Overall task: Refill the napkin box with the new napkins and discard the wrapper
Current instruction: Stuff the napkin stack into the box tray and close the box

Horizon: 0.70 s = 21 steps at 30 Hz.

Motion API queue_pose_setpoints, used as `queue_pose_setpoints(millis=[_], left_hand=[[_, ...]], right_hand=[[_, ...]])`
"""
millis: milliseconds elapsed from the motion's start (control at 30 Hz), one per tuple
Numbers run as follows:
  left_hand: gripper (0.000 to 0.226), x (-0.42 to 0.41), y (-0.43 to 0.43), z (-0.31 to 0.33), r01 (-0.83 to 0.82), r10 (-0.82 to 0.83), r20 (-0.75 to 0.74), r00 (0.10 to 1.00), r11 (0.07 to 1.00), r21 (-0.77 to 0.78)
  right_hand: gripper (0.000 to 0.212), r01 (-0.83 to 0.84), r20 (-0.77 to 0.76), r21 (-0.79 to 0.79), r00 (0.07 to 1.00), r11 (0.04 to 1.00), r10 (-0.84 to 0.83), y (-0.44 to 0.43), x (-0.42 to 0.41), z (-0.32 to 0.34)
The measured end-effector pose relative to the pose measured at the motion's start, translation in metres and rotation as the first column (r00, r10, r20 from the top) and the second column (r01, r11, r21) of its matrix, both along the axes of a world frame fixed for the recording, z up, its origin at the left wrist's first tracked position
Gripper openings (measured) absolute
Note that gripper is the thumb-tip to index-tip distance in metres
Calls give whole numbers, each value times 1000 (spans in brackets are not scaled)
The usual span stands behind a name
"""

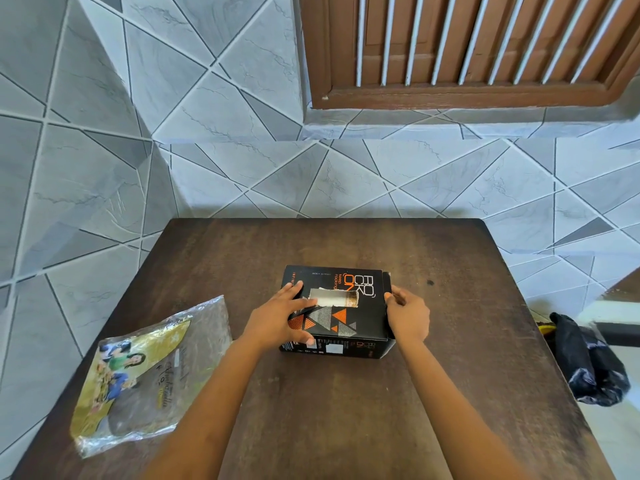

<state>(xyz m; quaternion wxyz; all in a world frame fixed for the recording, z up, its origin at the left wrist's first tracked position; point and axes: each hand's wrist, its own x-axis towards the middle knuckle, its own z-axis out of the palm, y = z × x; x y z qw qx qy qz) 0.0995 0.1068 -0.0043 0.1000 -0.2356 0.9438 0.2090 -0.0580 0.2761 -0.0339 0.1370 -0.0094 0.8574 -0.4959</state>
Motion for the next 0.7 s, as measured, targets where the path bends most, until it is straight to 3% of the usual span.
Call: queue_pose_setpoints(millis=[167,567,633,700], left_hand=[[79,4,3,-1,-13,14,-42,999,1000,17],[78,4,2,0,2,-2,-24,1000,1000,2],[78,6,2,-1,16,-16,-33,999,1000,-4],[80,9,2,-4,46,-47,-38,998,998,-38]], right_hand=[[32,-18,6,-31,1000,999,18,-2,6,1],[60,-360,28,55,933,931,359,3,34,-16],[62,-410,-20,77,911,909,412,6,35,-16],[65,-442,-162,204,865,873,476,12,38,-15]])
